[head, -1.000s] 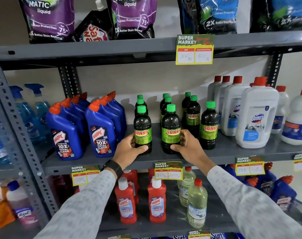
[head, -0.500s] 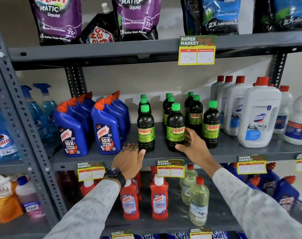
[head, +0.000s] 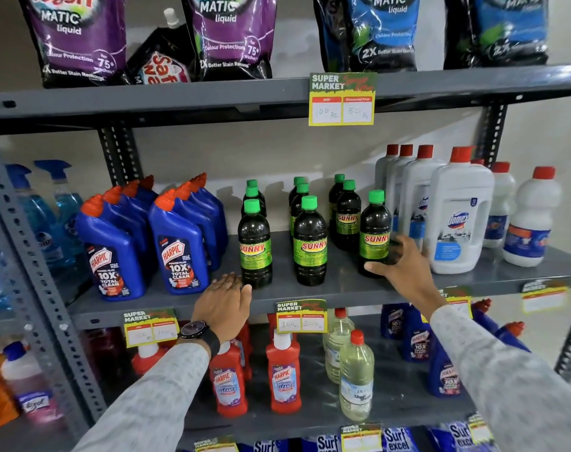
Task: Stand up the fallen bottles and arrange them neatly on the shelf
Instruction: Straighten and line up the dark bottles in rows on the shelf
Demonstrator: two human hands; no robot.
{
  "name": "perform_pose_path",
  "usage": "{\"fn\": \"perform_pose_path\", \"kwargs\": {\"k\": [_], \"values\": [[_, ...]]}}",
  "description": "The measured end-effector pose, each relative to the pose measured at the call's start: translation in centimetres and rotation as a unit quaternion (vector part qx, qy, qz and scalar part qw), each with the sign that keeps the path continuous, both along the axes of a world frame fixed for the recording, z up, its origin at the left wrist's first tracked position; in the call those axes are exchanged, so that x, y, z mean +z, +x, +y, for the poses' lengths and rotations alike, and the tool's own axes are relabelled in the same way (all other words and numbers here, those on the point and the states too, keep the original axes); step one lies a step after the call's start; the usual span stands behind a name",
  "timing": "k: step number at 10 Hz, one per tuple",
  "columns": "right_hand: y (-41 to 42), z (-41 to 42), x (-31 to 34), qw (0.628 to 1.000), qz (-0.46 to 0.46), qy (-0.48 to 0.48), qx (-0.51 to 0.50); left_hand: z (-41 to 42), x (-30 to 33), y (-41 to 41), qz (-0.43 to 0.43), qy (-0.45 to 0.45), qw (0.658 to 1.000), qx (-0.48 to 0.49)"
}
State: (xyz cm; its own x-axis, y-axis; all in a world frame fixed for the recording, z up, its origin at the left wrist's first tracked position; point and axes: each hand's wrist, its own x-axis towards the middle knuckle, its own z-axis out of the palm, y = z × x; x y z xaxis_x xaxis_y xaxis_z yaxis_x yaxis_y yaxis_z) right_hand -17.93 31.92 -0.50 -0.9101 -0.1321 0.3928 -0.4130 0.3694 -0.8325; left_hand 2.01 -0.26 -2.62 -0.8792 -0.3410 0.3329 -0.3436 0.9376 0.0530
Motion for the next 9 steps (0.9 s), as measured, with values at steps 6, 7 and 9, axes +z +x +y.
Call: {"fn": "perform_pose_path", "kwargs": {"k": [6, 7, 9], "values": [[0.3, -1.7, -1.3, 0.999, 0.03, 0.002, 0.011, -0.3, -0.2, 0.0, -0.002, 0.033, 0.999, -0.006], [0.3, -1.7, -1.4, 0.999, 0.033, 0.006, 0.009, -0.3, -0.1, 0.0, -0.002, 0.035, 0.999, -0.006], [0.3, -1.7, -1.6, 0.999, 0.04, 0.013, 0.007, -0.2, -0.1, 0.1, 0.006, 0.033, 0.999, -0.004]]}}
